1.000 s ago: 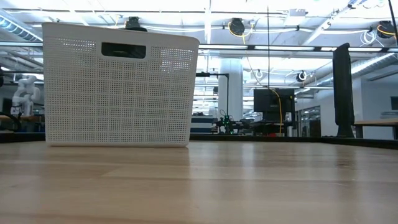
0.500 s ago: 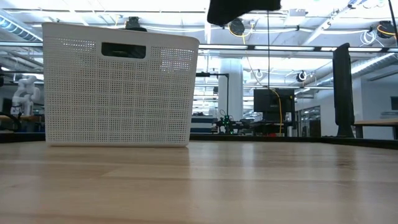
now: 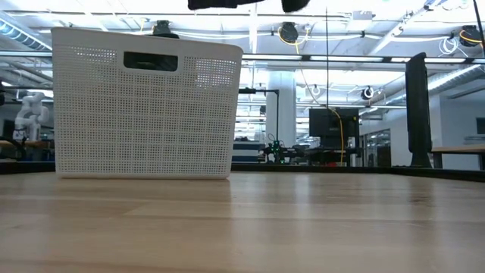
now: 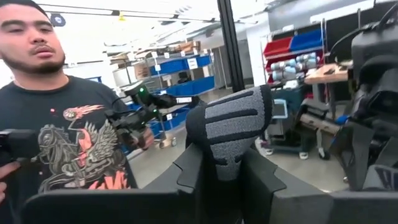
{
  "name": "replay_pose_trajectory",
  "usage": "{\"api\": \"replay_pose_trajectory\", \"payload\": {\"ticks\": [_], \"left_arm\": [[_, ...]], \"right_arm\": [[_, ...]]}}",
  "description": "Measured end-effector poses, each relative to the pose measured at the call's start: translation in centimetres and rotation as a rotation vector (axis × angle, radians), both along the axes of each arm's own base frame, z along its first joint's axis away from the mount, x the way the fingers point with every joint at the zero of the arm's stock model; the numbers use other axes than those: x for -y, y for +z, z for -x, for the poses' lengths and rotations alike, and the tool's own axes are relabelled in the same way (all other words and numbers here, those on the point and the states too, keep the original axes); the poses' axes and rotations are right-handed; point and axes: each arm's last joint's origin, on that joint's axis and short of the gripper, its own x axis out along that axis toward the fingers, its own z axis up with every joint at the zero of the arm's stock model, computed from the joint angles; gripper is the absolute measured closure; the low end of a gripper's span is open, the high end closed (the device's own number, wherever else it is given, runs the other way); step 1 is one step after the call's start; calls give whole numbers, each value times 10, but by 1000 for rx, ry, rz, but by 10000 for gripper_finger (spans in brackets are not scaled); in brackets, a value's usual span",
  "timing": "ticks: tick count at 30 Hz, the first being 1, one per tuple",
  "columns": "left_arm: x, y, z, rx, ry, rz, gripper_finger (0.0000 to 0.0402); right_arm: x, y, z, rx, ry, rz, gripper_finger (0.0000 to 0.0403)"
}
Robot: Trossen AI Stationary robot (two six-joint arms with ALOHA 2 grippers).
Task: Sort clothes
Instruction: Put the black shorts into the white laundry organizer
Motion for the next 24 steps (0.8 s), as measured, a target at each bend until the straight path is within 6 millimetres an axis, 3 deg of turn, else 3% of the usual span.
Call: {"api": "replay_pose_trajectory", "payload": {"ticks": [9,19,24], "left_arm": [[1,-1,0,-11,-15,20,388],[-1,-2,-1,-12,11,-26,385],[0,-6,0,-50,-9,-87,346]], "right_arm": [[-5,-5,19,-102,14,4,396],[-9,4,42,-32,-37,38,399],[-9,1,42,-61,-40,41,401]]}}
